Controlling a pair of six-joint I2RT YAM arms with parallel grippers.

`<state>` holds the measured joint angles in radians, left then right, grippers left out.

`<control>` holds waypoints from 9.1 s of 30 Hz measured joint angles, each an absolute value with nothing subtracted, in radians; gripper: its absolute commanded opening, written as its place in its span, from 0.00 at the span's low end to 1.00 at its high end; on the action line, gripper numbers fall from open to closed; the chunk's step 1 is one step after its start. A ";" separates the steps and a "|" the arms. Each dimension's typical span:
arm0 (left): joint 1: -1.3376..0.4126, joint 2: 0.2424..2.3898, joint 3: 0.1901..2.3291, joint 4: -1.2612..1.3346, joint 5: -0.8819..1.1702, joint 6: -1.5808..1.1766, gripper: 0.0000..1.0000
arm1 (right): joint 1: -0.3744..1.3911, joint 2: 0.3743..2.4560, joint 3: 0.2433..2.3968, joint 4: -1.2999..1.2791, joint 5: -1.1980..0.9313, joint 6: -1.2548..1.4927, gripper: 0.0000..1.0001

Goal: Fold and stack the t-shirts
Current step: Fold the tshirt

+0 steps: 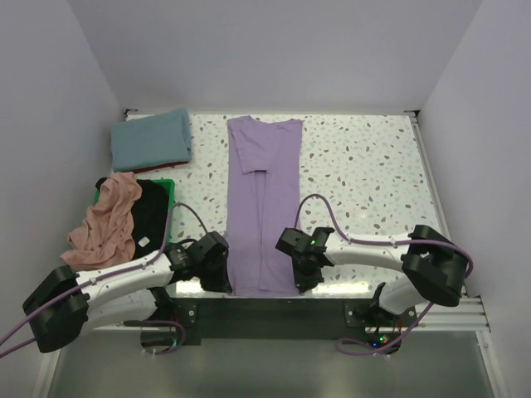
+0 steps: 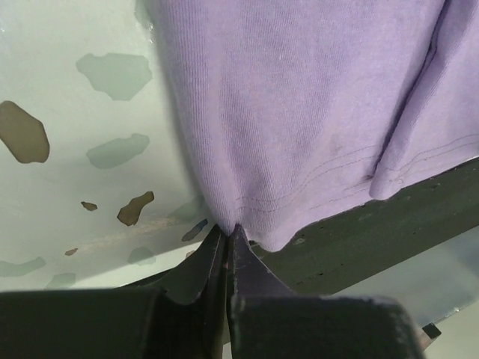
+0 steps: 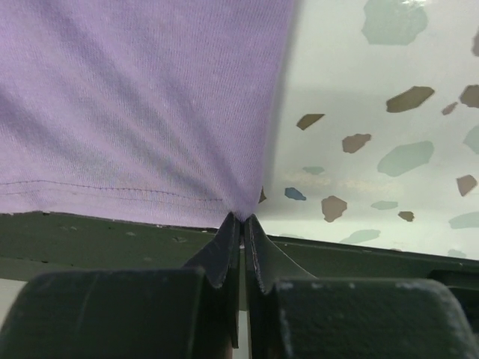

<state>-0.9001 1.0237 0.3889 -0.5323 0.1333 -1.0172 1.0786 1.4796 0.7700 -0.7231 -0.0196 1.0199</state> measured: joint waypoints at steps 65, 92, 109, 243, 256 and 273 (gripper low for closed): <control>-0.415 1.560 0.973 -0.271 -0.002 -0.576 0.00 | 0.580 1.866 1.531 -0.850 0.196 0.656 0.00; -0.248 1.932 1.263 -0.175 0.186 -0.487 0.00 | 0.440 2.241 1.967 -0.862 0.161 0.550 0.00; -0.216 1.951 1.308 -0.183 0.169 -0.477 0.86 | 0.430 2.271 2.025 -0.867 0.083 0.508 0.61; -1.177 1.274 0.466 0.021 -0.262 -0.759 0.89 | 0.601 2.209 1.944 -0.770 0.061 0.552 0.62; -0.969 1.151 0.607 -0.239 -0.289 -0.758 0.93 | 0.574 1.684 1.329 -0.722 0.030 0.539 0.61; -0.851 0.875 0.345 -0.371 -0.161 -0.899 0.79 | 0.740 1.416 0.770 -0.578 -0.070 0.754 0.50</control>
<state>-0.8509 0.8753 0.3450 -0.3706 -0.1612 -0.8993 0.7403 1.4158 0.7700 -0.5781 -0.0700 0.7540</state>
